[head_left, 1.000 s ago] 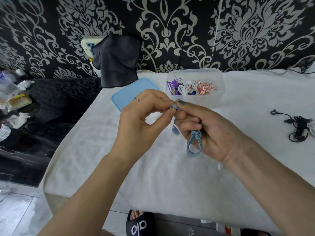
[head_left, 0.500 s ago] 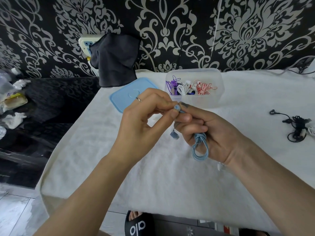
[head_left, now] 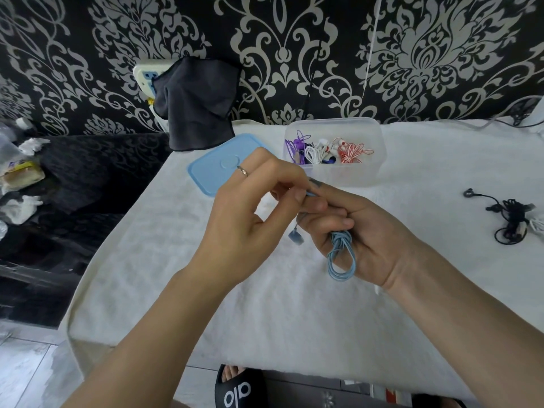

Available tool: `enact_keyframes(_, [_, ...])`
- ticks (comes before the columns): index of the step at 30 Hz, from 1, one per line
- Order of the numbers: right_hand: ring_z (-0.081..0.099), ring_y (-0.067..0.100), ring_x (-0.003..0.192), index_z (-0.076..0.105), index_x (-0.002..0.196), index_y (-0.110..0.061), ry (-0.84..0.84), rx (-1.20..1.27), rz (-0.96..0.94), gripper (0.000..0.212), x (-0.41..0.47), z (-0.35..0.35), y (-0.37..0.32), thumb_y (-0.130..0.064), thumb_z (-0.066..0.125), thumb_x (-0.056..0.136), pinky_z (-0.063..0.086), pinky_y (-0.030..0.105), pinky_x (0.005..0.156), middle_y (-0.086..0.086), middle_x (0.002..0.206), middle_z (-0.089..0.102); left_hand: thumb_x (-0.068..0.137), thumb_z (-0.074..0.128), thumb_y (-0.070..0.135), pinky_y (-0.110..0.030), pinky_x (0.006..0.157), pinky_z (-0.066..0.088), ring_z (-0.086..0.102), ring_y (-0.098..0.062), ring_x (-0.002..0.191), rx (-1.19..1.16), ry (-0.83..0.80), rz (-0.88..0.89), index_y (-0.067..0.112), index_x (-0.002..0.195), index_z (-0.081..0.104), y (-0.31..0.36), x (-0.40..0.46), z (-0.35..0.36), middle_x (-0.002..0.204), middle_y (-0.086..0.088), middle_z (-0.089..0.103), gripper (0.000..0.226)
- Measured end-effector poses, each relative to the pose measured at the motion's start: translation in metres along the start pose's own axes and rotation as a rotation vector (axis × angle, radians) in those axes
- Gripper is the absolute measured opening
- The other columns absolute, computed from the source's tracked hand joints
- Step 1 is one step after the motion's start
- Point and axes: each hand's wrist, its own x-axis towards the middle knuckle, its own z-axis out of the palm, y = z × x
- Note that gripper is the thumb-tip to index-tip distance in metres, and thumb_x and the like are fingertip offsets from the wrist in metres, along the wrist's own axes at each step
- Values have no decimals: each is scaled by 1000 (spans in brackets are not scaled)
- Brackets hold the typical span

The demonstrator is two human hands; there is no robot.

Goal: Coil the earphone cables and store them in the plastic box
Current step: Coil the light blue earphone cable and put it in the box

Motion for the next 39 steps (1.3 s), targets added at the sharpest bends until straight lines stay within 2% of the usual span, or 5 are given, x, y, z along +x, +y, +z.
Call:
enact_keyframes(5, [39,7,45,58,98,-4,48,-47,-49,14,-2,5,2,-3,63,85,39,14,37,5,71,44,92,66,-5,-36,77,53,64,-20,85,-51,20,-41,6,95,67,-3,-1,-2,90,-4,64,11])
enact_keyframes(13, [40,6,53,47,139,9,48,-58,-54,60,0,3,2,2,69,83,41,12,40,7,81,47,90,71,-2,-41,80,57,70,-20,84,-62,71,-90,9,95,69,-1,-1,1,90,0,69,12])
enact_keyframes(21, [13,2,76,61,92,-2,136,-162,-114,7,0,15,9,-5,60,86,39,10,39,6,78,48,86,63,-1,-48,76,51,63,-29,78,-36,60,-112,8,90,62,-5,-1,1,81,-6,63,10])
enact_keyframes(27, [35,5,45,67,76,2,170,-155,-119,15,-5,18,5,-7,59,86,37,10,38,5,65,49,99,56,15,-42,77,53,63,-27,86,-158,59,-179,6,93,64,-2,-1,3,90,-6,65,13])
enact_keyframes(39, [39,4,45,57,91,-5,162,-109,-106,6,-6,22,8,-6,60,85,37,11,37,6,69,49,93,67,4,-41,78,53,63,-28,81,-80,64,-103,17,94,60,-4,1,3,84,-6,64,15])
